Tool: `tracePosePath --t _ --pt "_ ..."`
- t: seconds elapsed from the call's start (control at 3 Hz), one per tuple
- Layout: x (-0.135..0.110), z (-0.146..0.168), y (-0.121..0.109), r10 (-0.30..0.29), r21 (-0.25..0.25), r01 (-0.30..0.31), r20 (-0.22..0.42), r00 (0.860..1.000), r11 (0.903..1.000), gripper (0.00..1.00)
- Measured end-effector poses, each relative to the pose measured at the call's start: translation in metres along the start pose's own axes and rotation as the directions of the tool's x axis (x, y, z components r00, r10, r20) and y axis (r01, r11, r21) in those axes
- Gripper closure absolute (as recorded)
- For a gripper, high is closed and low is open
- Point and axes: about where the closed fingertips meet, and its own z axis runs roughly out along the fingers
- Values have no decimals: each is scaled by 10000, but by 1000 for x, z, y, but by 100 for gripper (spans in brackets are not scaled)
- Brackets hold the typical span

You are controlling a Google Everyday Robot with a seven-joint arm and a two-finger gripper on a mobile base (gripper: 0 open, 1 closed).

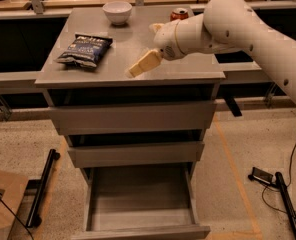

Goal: Place blue chip bag into bottom drawer

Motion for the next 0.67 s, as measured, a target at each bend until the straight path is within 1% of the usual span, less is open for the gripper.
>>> tracePosePath --t 0.33,0.67 --pt "12 2 3 821 95 -823 203 9964 9966 0" --pt "15 33 -9 1382 313 -1409 758 9875 9895 0"
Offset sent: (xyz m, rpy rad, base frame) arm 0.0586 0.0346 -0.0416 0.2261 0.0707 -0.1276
